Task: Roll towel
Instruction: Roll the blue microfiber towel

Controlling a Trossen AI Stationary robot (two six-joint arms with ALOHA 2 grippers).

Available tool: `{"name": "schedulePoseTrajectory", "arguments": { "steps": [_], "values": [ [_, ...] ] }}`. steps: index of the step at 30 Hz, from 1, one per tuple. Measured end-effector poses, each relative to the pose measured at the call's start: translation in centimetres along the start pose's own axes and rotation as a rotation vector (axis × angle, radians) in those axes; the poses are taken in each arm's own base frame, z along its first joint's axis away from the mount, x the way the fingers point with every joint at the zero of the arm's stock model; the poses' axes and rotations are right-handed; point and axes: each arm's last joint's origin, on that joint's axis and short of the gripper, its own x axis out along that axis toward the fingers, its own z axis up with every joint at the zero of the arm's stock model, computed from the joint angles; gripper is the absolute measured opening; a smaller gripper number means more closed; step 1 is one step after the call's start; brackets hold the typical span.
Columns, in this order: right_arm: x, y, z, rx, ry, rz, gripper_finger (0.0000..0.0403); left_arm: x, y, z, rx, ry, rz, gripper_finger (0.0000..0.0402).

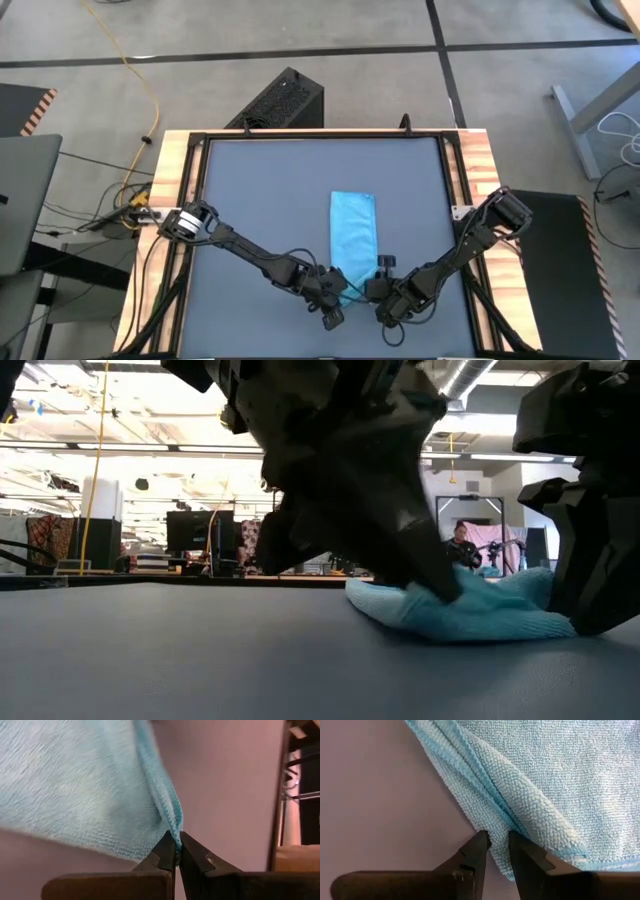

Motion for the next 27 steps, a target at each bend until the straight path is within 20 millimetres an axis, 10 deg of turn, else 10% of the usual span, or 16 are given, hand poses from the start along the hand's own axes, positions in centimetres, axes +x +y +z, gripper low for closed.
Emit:
{"name": "schedulePoseTrajectory", "arguments": {
  "steps": [27],
  "values": [
    [0.3, -0.3, 0.3, 0.091, 0.011, 0.019, 0.0075, -0.2, 1.3, -0.9, -0.054, 0.046, 0.179, 0.0]
  ]
}}
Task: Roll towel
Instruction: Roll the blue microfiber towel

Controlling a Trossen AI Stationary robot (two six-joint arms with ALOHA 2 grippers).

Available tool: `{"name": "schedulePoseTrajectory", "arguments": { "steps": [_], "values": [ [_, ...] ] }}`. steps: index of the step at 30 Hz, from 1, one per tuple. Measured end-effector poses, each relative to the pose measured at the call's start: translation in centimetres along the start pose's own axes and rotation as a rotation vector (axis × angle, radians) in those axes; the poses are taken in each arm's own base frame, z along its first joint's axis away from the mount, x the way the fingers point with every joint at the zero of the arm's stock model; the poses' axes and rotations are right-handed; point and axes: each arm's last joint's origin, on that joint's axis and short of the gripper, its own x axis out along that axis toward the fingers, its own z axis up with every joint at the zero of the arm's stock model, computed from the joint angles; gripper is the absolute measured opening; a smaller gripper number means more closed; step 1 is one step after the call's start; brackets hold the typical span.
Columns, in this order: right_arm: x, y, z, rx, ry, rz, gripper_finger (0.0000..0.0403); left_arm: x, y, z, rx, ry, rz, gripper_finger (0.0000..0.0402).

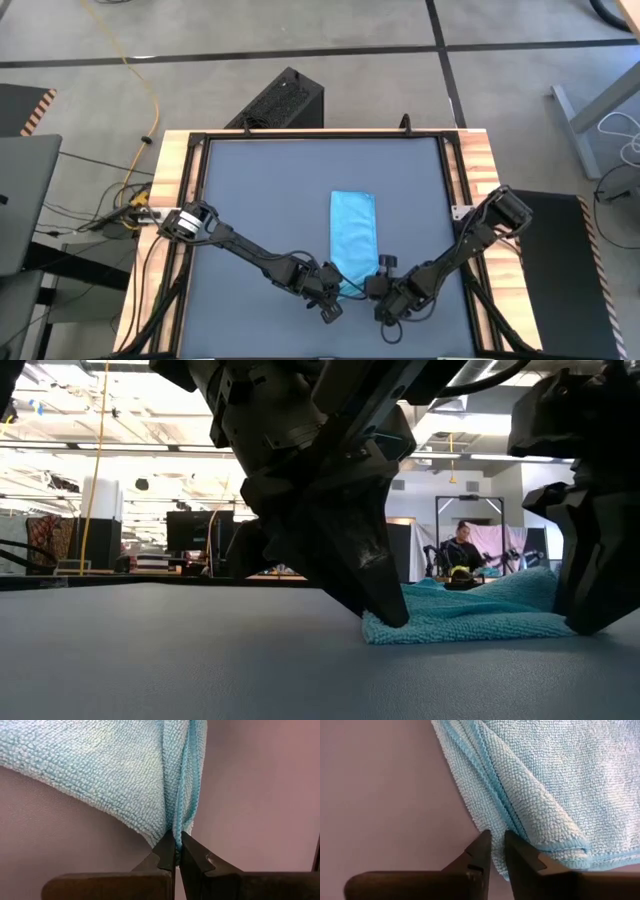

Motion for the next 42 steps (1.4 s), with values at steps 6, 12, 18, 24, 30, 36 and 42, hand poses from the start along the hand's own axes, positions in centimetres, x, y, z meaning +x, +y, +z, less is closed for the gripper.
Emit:
{"name": "schedulePoseTrajectory", "arguments": {
  "steps": [6, 12, 18, 24, 30, 36, 42],
  "values": [
    [0.0, -0.1, 0.1, 0.09, 0.039, 0.039, 0.0038, -0.1, -0.3, -0.5, 0.035, 0.005, 0.0, 0.0],
    [-0.1, 0.8, 0.3, 0.203, 0.088, 0.175, 0.0009, -0.1, -0.6, -0.9, 0.078, 0.038, -0.024, 0.0],
    [-0.4, 1.8, 0.7, 0.315, 0.149, 0.327, 0.0011, -0.1, -0.7, -1.0, 0.139, 0.063, -0.047, 0.0],
    [-0.9, 2.3, 1.3, 0.344, 0.17, 0.36, 0.0011, -0.1, -0.7, -1.1, 0.185, 0.086, -0.068, 0.0],
    [-1.0, 2.4, 1.6, 0.359, 0.169, 0.354, 0.0011, -0.1, -0.5, -1.2, 0.189, 0.106, -0.048, 0.0],
    [-1.0, 2.1, 1.3, 0.34, 0.168, 0.308, 0.0011, -0.1, -0.8, -1.2, 0.283, 0.092, -0.075, 0.0006],
    [-0.9, 1.9, 1.4, 0.324, 0.162, 0.303, 0.0012, -0.1, -0.8, -1.1, 0.3, 0.092, -0.098, 0.0054]
  ]
}}
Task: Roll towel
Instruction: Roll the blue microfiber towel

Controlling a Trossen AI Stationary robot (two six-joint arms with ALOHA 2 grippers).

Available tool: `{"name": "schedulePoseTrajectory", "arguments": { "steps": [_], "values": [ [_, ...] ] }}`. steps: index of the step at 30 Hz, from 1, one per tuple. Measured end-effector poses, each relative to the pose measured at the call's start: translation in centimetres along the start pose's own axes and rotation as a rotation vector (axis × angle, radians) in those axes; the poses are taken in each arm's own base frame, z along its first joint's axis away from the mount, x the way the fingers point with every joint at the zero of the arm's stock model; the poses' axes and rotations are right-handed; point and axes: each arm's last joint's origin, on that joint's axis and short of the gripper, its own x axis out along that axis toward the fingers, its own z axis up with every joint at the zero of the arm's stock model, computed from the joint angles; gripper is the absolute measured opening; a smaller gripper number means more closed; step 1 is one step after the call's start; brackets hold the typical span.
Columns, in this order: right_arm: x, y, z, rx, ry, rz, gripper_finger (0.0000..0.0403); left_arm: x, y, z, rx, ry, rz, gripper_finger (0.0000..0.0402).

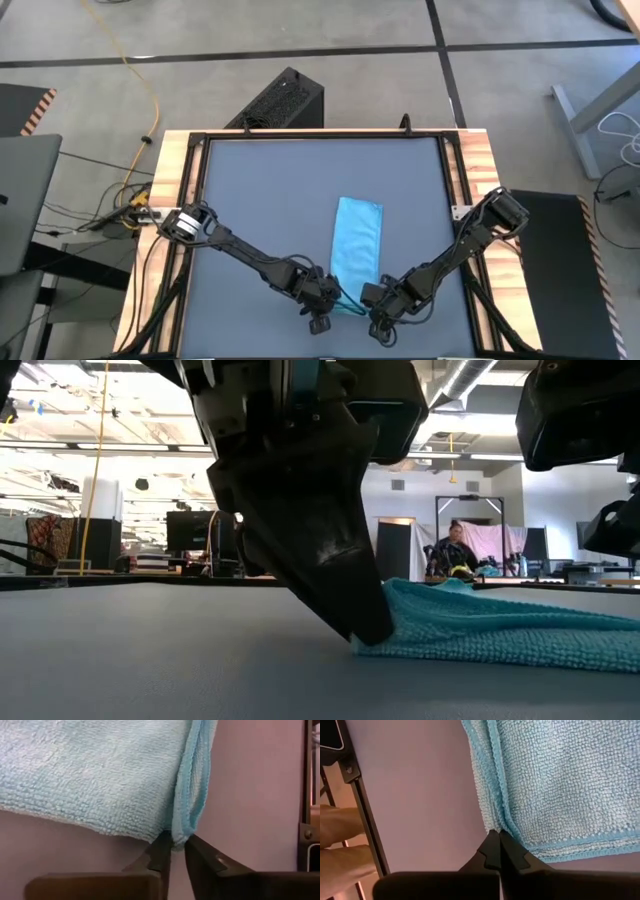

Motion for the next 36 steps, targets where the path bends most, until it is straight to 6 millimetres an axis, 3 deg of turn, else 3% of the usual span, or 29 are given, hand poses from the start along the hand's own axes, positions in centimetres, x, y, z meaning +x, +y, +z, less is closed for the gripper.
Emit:
{"name": "schedulePoseTrajectory", "arguments": {
  "steps": [8, 12, 19, 24, 28, 33, 36],
  "values": [
    [0.0, -0.2, 0.4, -0.031, -0.007, -0.008, 0.0013, -0.5, 0.1, 0.3, 0.053, 0.029, 0.023, 0.0139],
    [0.0, -0.4, 0.4, -0.041, -0.006, -0.013, 0.0013, -1.9, -0.9, 0.6, 0.171, 0.053, 0.106, 0.0144],
    [0.4, -1.0, 0.0, -0.041, 0.0, -0.027, 0.0013, -4.9, -5.6, 2.1, 0.485, -0.105, 0.165, 0.0139],
    [0.4, -1.1, 0.0, -0.041, -0.01, -0.031, 0.0015, -5.1, -6.8, 2.7, 0.565, -0.184, 0.089, 0.0139],
    [0.5, -1.2, 0.1, -0.037, -0.043, -0.047, 0.0017, -4.5, -7.5, 2.9, 0.592, -0.208, -0.024, 0.0139],
    [0.5, -1.2, 0.3, 0.0, -0.055, -0.044, 0.0017, -1.7, -6.6, 1.7, 0.565, -0.066, -0.117, 0.0139],
    [0.5, -1.2, 0.3, 0.004, -0.065, -0.041, 0.0018, -0.1, -6.0, 1.0, 0.578, -0.019, -0.078, 0.0139]
  ]
}}
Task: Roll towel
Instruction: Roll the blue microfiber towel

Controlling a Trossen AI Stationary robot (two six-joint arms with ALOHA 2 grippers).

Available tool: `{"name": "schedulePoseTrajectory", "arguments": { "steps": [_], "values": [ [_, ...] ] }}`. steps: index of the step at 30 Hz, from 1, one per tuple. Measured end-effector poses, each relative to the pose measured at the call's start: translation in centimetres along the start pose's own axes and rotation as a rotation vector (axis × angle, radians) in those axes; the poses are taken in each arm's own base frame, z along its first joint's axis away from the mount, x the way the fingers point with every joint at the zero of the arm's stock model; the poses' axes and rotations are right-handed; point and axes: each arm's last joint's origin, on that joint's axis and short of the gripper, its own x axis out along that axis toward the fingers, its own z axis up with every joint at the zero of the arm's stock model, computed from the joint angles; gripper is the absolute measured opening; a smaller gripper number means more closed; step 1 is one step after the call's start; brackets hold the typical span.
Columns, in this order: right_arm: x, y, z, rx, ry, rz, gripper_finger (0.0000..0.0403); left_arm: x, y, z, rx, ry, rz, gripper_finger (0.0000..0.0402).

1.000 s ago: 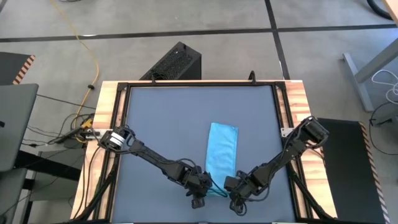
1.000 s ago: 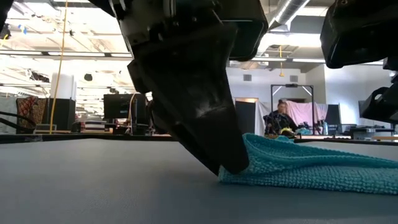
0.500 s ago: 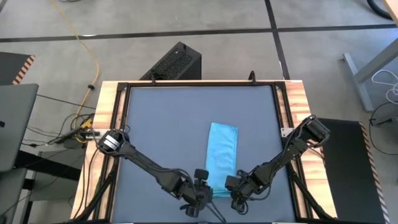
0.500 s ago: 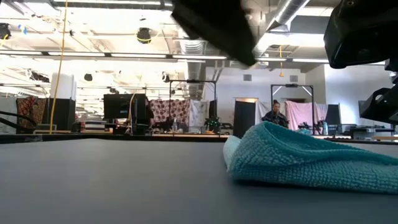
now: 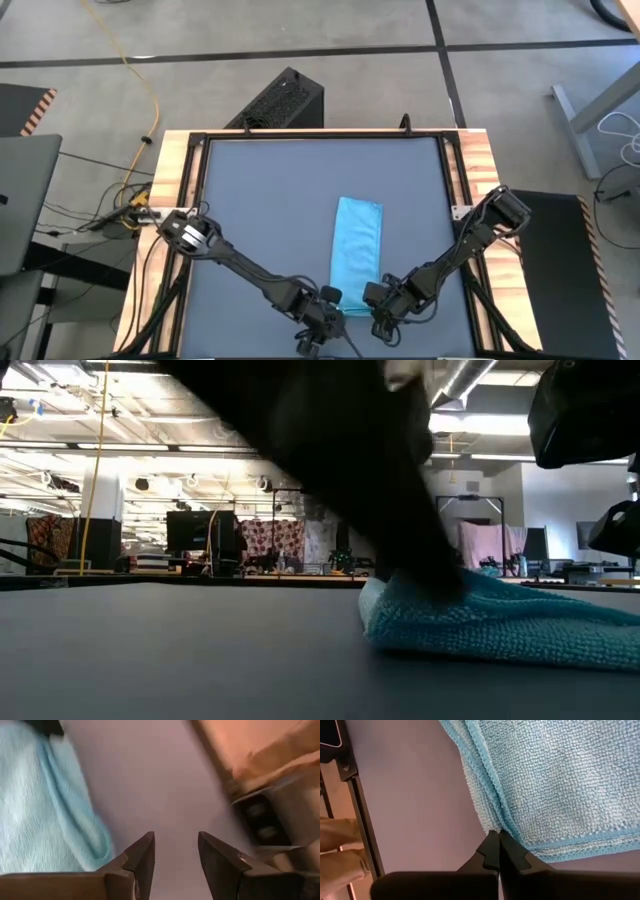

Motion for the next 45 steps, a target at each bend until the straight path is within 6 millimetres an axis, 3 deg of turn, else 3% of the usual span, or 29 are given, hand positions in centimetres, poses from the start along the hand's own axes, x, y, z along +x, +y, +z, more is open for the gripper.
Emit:
{"name": "schedulePoseTrajectory", "arguments": {
  "steps": [6, 28, 38, 45],
  "values": [
    [0.0, 0.5, 0.1, 0.0, -0.028, 0.04, 0.0018, 0.5, -0.7, -0.7, 0.075, -0.003, 0.304, 0.0131],
    [-0.1, 0.9, -0.1, 0.041, -0.048, 0.062, 0.0018, 0.4, -0.2, -1.3, 0.045, 0.053, 0.38, 0.0109],
    [-0.1, 1.1, -0.1, 0.044, -0.058, 0.081, 0.0018, 1.3, 0.8, -2.0, 0.043, 0.102, 0.394, 0.0109],
    [-0.1, 1.2, -0.1, 0.042, -0.053, 0.084, 0.0018, 1.2, 2.1, -2.3, -0.066, 0.153, 0.356, 0.0109]
  ]
}}
